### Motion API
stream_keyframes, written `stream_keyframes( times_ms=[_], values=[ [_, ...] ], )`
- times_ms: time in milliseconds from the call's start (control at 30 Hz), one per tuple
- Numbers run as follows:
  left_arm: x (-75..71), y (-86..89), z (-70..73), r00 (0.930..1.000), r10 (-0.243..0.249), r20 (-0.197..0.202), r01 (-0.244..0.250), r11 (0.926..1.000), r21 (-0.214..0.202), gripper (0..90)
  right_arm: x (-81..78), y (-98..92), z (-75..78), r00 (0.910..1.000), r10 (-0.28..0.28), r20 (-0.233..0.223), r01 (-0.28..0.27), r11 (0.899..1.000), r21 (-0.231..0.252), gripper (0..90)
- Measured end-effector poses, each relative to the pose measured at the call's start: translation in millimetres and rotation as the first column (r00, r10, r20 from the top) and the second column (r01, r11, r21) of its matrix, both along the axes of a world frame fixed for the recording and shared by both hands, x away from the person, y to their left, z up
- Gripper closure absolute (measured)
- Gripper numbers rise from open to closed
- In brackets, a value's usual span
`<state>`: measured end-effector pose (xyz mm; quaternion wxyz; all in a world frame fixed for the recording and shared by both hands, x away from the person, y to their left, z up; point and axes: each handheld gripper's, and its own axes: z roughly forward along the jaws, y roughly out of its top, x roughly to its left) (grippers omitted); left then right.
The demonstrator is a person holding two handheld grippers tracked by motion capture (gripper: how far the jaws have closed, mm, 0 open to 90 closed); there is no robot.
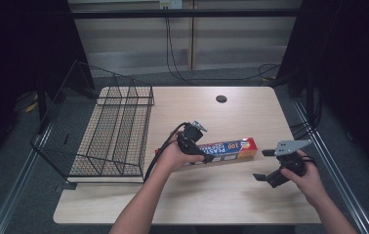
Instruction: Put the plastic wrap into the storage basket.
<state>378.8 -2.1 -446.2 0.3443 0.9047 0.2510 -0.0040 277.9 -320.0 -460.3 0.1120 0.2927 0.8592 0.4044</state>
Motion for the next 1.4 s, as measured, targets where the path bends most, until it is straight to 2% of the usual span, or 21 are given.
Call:
stream_keyframes(
  times_ms=[167, 200, 367, 400, 500, 633, 667, 733, 833, 900, 933, 967, 1000, 1033, 1067, 1100, 1133, 1267, 1300, 1367, 1400],
  values=[
    [3.4, -5.3, -1.5, 1.0, -0.007, 0.003, 0.007, 1.0, 0.005, 4.2, 0.1, 0.2, 0.1, 1.0, 0.009, -0.003, -0.009, 1.0, -0.003, 2.2],
    [3.4, -6.8, -2.4, 1.0, 0.002, 0.0, -0.002, 1.0, -0.005, 4.6, 0.2, 0.3, 0.2, 1.0, 0.005, -0.001, -0.005, 1.0, -0.004, 2.2],
    [6.6, -12.1, -8.3, 0.9995, -0.032, -0.003, 0.032, 0.9989, 0.033, 7.8, 0.5, -0.1, 0.5, 1.0, 0.004, 0.002, -0.004, 1.0, 0.002, 2.2],
    [7.1, -15.1, -11.3, 0.9989, -0.046, -0.006, 0.046, 0.9969, 0.064, 8.4, 0.5, -0.4, 0.7, 1.0, 0.005, 0.002, -0.005, 1.0, 0.002, 2.2],
    [7.9, -18.3, -14.1, 0.9983, -0.058, -0.004, 0.058, 0.9959, 0.07, 9.8, 0.1, -0.2, 1.7, 1.0, 0.009, -0.001, -0.009, 1.0, 0.008, 2.2],
    [10.6, -22.5, -15.5, 0.9963, -0.085, 0.008, 0.084, 0.989, 0.121, 15.6, 0.2, 0.1, 2.2, 1.0, 0.007, 0.004, -0.007, 1.0, 0.009, 2.2],
    [11.2, -24.1, -14.6, 0.9952, -0.096, 0.021, 0.092, 0.9844, 0.15, 20.2, 0.4, -0.5, 1.8, 1.0, 0.01, 0.001, -0.01, 1.0, 0.008, 2.2],
    [11.2, -25.0, -14.6, 0.9963, -0.083, 0.018, 0.08, 0.9859, 0.147, 24.9, 0.4, -0.7, 2.0, 1.0, 0.005, 0.005, -0.005, 1.0, 0.005, 2.2],
    [12.3, -27.8, -12.6, 0.9932, -0.116, 0.013, 0.111, 0.9749, 0.193, 28.7, 0.7, -1.1, 2.7, 1.0, 0.005, 0.007, -0.005, 1.0, 0.012, 2.2],
    [12.8, -28.8, -11.3, 0.9933, -0.115, 0.002, 0.113, 0.9735, 0.199, 31.9, 0.6, -1.3, 3.0, 1.0, 0.004, 0.005, -0.004, 1.0, 0.011, 2.2],
    [14.7, -29.0, -8.8, 0.9899, -0.141, -0.015, 0.141, 0.9621, 0.233, 31.9, 0.6, -1.3, 3.0, 1.0, 0.004, 0.005, -0.004, 1.0, 0.011, 2.2],
    [13.5, -31.2, -7.8, 0.9922, -0.121, -0.029, 0.125, 0.9638, 0.236, 33.3, 0.5, -1.4, 3.0, 1.0, 0.003, 0.005, -0.003, 1.0, 0.011, 2.2],
    [12.7, -32.2, -6.4, 0.9923, -0.118, -0.038, 0.124, 0.9619, 0.244, 37.5, 0.5, -1.6, 3.0, 1.0, 0.003, 0.004, -0.003, 1.0, 0.015, 2.2],
    [12.3, -32.6, -5.6, 0.9925, -0.115, -0.041, 0.122, 0.9613, 0.247, 37.5, 0.5, -1.6, 3.0, 1.0, 0.003, 0.004, -0.003, 1.0, 0.015, 2.2],
    [10.9, -32.6, -2.3, 0.9938, -0.08, -0.077, 0.096, 0.9659, 0.24, 40.6, 0.6, -2.0, 3.4, 1.0, 0.001, 0.009, -0.001, 1.0, 0.016, 2.2],
    [10.9, -32.6, -2.3, 0.9938, -0.08, -0.077, 0.096, 0.9659, 0.24, 41.9, 0.6, -2.0, 3.4, 1.0, 0.001, 0.009, -0.001, 1.0, 0.016, 2.2],
    [10.0, -31.6, 1.7, 0.9901, -0.082, -0.114, 0.107, 0.9661, 0.235, 42.8, 0.6, -2.6, 3.8, 1.0, 0.001, 0.008, -0.002, 1.0, 0.021, 2.2],
    [9.0, -29.4, 10.7, 0.9915, -0.068, -0.111, 0.092, 0.9685, 0.231, 43.3, 0.9, -2.8, 3.7, 0.9999, 0.001, 0.011, -0.002, 1.0, 0.023, 2.2],
    [10.3, -28.1, 12.8, 0.9908, -0.06, -0.121, 0.087, 0.9696, 0.229, 43.3, 1.1, -2.7, 3.7, 0.9999, 0.003, 0.011, -0.003, 1.0, 0.023, 2.2],
    [10.8, -24.5, 19.6, 0.9915, -0.026, -0.127, 0.055, 0.9723, 0.227, 43.8, 0.8, -2.5, 3.9, 1.0, 0.001, 0.008, -0.001, 1.0, 0.024, 2.2],
    [11.9, -20.3, 26.2, 0.9909, -0.005, -0.134, 0.034, 0.9764, 0.213, 43.9, 0.4, -2.2, 4.3, 1.0, 0.002, 0.009, -0.002, 1.0, 0.027, 2.2]
  ],
)
